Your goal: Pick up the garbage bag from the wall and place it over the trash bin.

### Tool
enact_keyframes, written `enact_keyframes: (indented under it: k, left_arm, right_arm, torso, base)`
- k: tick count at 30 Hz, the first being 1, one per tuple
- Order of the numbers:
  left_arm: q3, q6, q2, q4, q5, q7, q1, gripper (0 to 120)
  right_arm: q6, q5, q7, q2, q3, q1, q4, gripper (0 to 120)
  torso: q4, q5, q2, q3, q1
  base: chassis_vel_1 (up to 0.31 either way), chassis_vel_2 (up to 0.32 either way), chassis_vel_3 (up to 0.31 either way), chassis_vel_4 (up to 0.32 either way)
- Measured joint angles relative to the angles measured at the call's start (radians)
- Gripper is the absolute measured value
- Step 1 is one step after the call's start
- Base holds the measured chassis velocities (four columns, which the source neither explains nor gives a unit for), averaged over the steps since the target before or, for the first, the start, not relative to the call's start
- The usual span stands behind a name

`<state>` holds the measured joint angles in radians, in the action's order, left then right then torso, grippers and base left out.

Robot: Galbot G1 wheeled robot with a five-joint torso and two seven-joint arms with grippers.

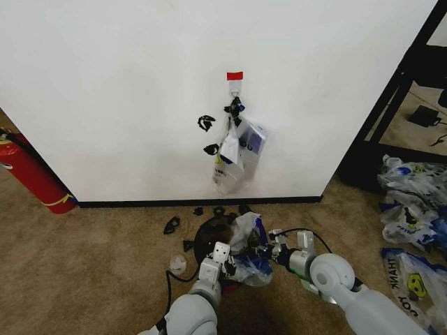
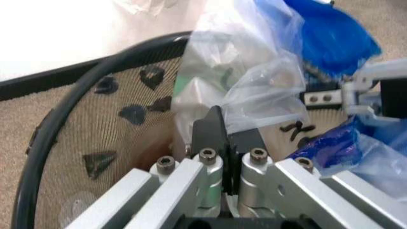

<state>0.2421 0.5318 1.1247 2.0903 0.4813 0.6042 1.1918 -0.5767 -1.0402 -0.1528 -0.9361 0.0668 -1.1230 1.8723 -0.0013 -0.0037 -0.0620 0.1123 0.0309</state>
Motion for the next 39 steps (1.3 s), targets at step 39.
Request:
enact_keyframes:
  k: [39]
  left_arm:
    - [-0.163, -0.176, -0.065, 0.031, -0.186, -0.091, 0.06, 0]
  right_arm:
    - [0.643, 0.281, 0.114, -0.072, 0.141, -0.159, -0.079, 1]
  torso:
    - [-0.0003, -0.0001, 0.0, 0.0, 0.0]
  base:
    - [0.0, 0.0, 0.0, 0.0]
